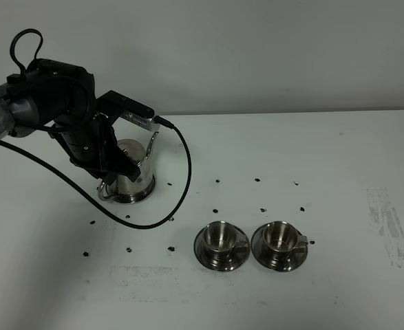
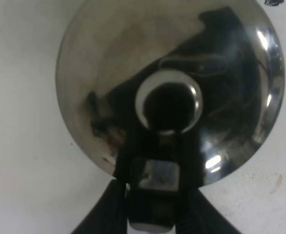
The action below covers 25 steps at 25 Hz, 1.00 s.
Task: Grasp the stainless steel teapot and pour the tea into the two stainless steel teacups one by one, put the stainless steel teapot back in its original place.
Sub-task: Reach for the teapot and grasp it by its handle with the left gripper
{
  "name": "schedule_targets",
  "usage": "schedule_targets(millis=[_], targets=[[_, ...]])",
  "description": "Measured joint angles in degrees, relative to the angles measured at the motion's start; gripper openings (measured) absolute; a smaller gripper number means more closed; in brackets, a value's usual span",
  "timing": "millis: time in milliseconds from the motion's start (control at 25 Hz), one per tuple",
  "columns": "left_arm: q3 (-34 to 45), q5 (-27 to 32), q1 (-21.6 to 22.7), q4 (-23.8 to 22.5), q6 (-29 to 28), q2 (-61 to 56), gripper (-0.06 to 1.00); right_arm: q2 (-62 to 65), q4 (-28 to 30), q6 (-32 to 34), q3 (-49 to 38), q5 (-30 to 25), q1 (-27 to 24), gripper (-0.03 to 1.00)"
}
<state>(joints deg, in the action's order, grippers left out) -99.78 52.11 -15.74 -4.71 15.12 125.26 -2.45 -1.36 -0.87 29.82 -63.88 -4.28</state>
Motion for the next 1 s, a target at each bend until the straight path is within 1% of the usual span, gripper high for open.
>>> schedule_targets(millis=[1000], targets=[[0.00,0.72,0.00,-0.33,-1.27,0.00,0.22,0.00,0.00,0.00,0.00,0.00,0.00,0.23]])
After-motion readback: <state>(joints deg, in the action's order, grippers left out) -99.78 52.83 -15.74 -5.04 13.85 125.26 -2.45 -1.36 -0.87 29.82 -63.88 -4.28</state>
